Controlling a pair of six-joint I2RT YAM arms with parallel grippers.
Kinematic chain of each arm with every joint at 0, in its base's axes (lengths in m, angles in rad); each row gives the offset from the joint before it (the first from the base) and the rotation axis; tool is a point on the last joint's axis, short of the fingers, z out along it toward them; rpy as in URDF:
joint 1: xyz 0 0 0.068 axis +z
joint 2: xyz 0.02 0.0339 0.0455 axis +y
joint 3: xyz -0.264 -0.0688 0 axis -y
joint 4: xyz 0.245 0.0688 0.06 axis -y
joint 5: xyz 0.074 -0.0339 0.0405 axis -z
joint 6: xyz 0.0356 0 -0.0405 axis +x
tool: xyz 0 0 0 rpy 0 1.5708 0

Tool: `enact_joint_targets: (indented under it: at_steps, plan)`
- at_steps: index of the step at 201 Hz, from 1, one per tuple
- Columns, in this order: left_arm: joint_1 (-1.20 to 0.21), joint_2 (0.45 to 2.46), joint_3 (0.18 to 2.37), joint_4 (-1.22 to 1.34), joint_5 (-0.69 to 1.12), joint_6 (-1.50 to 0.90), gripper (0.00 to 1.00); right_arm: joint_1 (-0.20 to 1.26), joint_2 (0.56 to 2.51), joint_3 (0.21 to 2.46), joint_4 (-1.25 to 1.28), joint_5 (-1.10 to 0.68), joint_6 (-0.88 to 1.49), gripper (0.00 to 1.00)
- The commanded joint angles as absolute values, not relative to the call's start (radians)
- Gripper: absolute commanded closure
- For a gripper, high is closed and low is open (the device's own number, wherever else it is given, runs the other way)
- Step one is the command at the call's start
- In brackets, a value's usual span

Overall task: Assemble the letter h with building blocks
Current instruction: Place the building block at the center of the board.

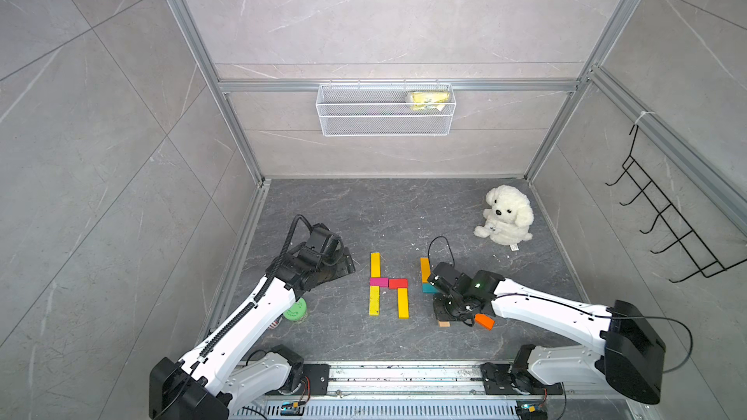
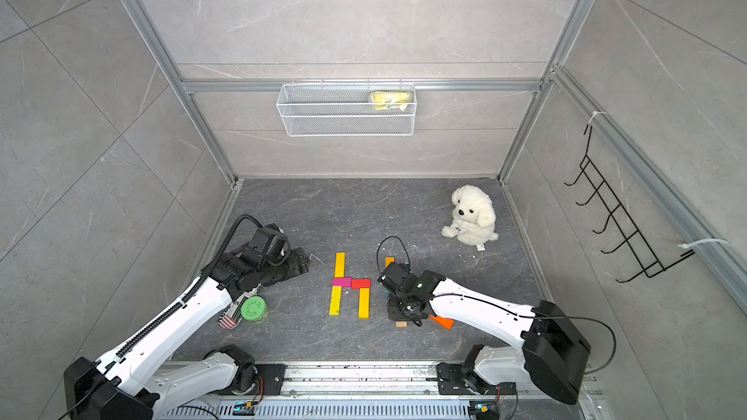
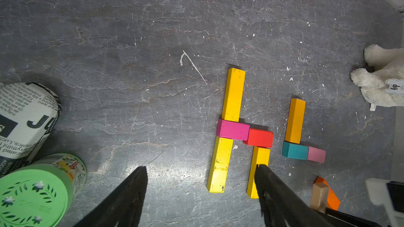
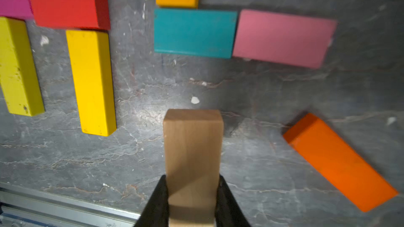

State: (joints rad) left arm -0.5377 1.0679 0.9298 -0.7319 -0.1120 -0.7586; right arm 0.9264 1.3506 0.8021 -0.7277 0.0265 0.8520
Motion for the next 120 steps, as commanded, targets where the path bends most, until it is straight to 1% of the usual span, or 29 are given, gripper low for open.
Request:
enact_joint_targets:
  at_steps: [1,45,57,64,75,81,86,104,120]
  plan:
    - [-0.533,1.058,0.970,-0.739,-0.113,-0.766,0.18,0.960,1.420,0.793,-0.687,0.045,0.927,0.87]
    - [-0.532,1.057,0.957,-0.733,-0.111,-0.775,0.19,0.964,1.522,0.827,-0.657,0.031,0.913,0.83]
    - [-0.532,1.057,0.956,-0.732,-0.111,-0.774,0.19,0.965,1.552,0.834,-0.652,0.022,0.913,0.78]
    - [-0.533,1.058,0.955,-0.732,-0.112,-0.775,0.19,0.964,1.565,0.840,-0.662,0.023,0.914,0.71]
    - [-0.533,1.057,0.952,-0.732,-0.109,-0.775,0.19,0.964,1.568,0.846,-0.676,0.032,0.917,0.54]
    - [-0.533,1.056,0.951,-0.733,-0.109,-0.774,0.19,0.965,1.561,0.843,-0.679,0.036,0.922,0.41]
    - [-0.533,1.055,0.949,-0.733,-0.108,-0.774,0.19,0.965,1.552,0.839,-0.679,0.041,0.927,0.37]
    - [-0.533,1.050,0.945,-0.733,-0.108,-0.770,0.19,0.962,1.518,0.821,-0.675,0.047,0.939,0.37]
    - [-0.533,1.051,0.945,-0.733,-0.108,-0.769,0.19,0.962,1.514,0.810,-0.676,0.040,0.939,0.45]
